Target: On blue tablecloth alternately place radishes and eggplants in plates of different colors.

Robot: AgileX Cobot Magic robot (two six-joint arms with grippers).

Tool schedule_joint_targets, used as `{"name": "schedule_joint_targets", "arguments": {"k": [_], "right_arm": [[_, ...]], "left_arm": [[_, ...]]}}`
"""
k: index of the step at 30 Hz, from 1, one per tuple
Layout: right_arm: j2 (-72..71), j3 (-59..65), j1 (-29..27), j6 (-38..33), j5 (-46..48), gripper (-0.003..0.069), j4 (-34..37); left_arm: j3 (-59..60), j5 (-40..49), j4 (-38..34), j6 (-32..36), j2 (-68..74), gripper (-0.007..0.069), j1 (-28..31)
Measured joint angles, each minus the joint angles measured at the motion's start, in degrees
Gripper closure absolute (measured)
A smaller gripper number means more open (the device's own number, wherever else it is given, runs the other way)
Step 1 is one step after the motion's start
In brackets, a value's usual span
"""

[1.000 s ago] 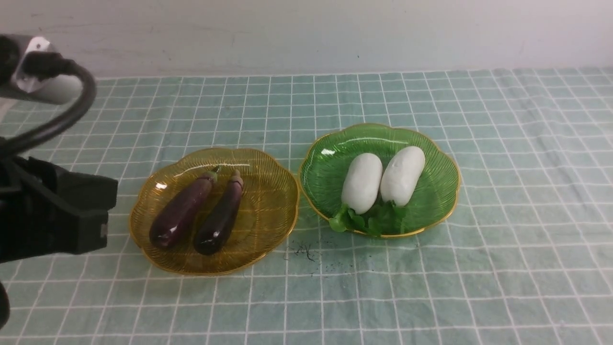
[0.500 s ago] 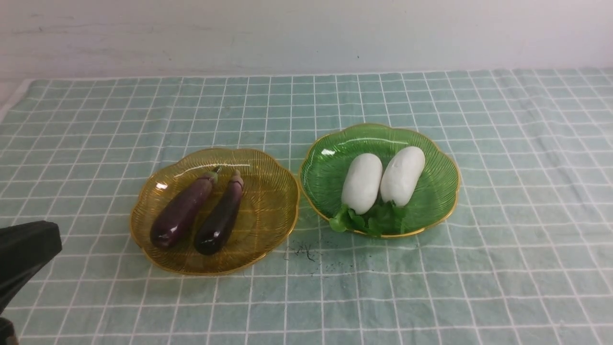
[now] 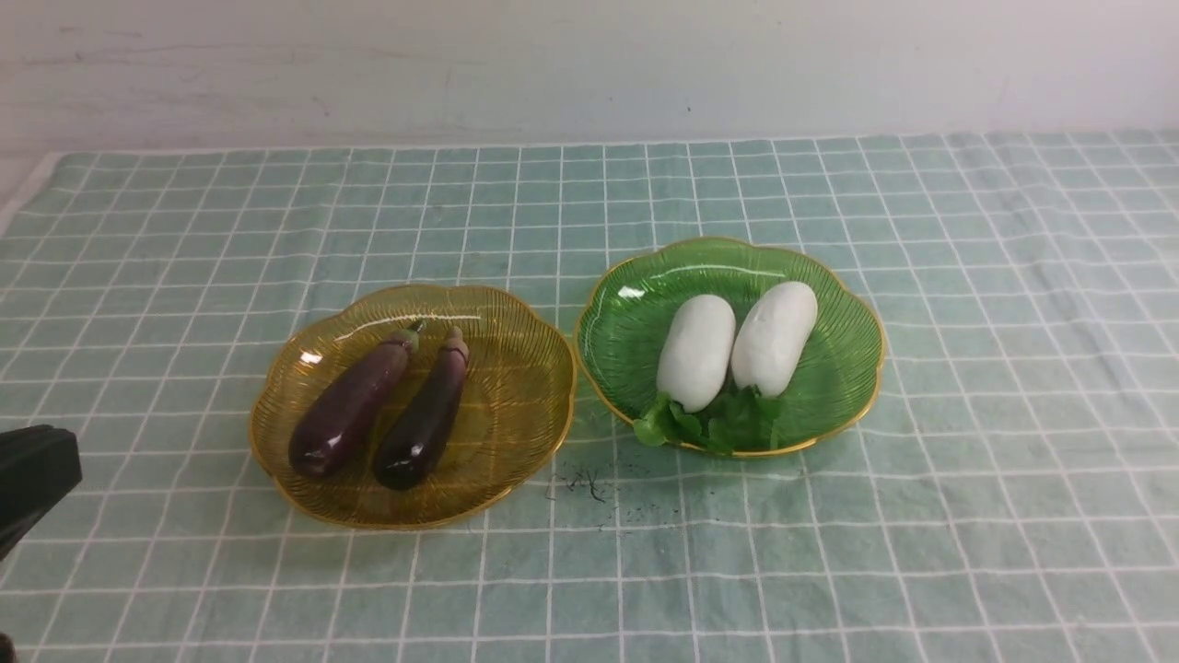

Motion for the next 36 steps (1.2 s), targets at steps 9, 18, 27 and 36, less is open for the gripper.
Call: {"name": "schedule_joint_targets", "arguments": {"k": [9,18,27,36], "right_arm": [[0.0,0.0,0.0,0.0,0.0,0.0671,0.0],[0.0,0.0,0.0,-0.8,0.0,0.0671,0.0],[0.0,0.0,0.0,-0.9,0.0,0.0671,0.0],[0.0,0.0,0.0,-0.9,0.0,0.0671,0.0]], "left_arm": [[15.0,-10.0,1.5,0.7,-9.9,0.0632,7.0],[38.8,-18.8,-6.6,4.6,-25.1,0.0632,25.0],[39.4,-16.4,-7.0,8.1,-25.2,0.0632,25.4],[39.4,-15.6,-7.1,10.9,-25.2,0.0632,22.6]]}}
